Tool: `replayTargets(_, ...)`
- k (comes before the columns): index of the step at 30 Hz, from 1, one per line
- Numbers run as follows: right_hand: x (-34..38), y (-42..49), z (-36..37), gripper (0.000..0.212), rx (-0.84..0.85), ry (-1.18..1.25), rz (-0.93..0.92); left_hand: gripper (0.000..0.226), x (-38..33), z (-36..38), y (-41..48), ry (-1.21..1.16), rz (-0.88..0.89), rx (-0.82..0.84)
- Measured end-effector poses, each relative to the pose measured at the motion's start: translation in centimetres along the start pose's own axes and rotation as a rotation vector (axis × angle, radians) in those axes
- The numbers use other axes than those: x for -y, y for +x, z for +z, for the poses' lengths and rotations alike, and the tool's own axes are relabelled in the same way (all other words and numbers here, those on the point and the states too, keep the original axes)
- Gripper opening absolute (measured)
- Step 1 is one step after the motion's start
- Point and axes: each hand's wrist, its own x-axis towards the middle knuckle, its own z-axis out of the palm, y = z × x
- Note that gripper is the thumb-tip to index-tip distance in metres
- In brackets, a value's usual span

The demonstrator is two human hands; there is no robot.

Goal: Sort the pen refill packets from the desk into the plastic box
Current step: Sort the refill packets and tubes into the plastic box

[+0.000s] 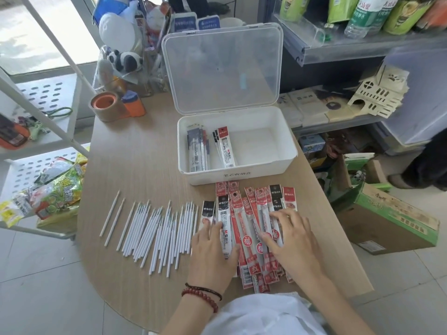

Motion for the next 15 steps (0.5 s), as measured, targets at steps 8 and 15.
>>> replayTargets(8,0.5,0.6,0.0,0.056,0.055,0.029,-0.034,0.077,0.1,0.5,0.8,0.027,-0.015,-0.054)
replayTargets(15,0.6,0.8,-0.6,0.054,0.061,0.042,-0.058,0.097,-1.3,1.0,2.3,-0.028,-0.034,-0.049)
